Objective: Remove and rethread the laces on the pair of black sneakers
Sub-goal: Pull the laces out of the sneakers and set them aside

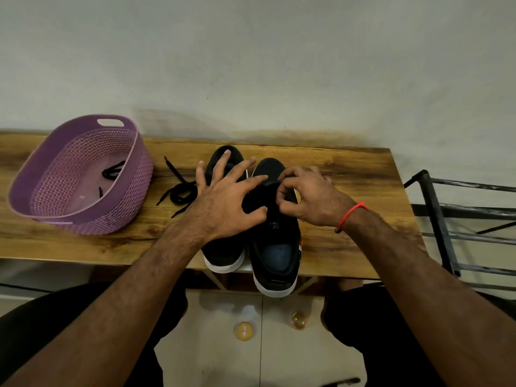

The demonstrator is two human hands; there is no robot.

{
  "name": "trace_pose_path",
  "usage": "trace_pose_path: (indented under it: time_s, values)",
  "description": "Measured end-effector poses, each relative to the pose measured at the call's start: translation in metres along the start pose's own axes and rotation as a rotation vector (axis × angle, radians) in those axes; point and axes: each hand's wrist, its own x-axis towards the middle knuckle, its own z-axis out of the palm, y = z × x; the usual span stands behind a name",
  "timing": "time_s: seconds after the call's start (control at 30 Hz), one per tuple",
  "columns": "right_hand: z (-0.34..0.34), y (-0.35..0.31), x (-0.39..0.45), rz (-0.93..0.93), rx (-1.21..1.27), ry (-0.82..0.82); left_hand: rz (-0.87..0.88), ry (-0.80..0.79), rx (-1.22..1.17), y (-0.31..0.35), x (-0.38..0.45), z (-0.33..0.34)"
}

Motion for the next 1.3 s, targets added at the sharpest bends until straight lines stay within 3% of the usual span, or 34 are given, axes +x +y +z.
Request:
trace_pose_path:
  time_s: [0.2,0.37,0.53,0.73,0.83,1.0,1.1,1.2,1.3]
  values:
    - [-0.003,0.002,-0.001,-0.024,0.111,-0.014,-0.011,-0.066,-0.018,0.001,-0.001,-0.004]
    - [0.012,-0.009,-0.002,-0.075,-0.082,-0.030,-0.004,-0.073,-0.043,0.002,-0.001,-0.003]
    - [0.003,-0.003,-0.001,-0.069,0.102,-0.019,-0.015,-0.076,-0.022,0.002,0.000,-0.003]
    - [-0.014,0.017,-0.001,0.143,0.330,0.093,-0.040,-0.103,-0.015,0.005,0.000,-0.004]
    - [-0.009,0.017,0.000,0.114,0.200,0.138,-0.035,-0.110,-0.016,0.006,0.001,-0.005]
    - [0.007,-0.001,-0.001,-0.116,-0.091,0.003,-0.016,-0.104,-0.009,0.003,-0.001,-0.003]
    - [0.013,-0.007,-0.003,-0.173,-0.103,0.023,-0.013,-0.103,-0.003,0.003,0.000,-0.002]
    - [0.004,-0.009,-0.003,-0.136,-0.013,0.085,-0.008,-0.099,-0.004,0.002,-0.001,-0.002]
    - [-0.012,0.004,-0.001,0.045,0.025,0.169,-0.010,-0.102,-0.007,0.003,0.000,-0.002]
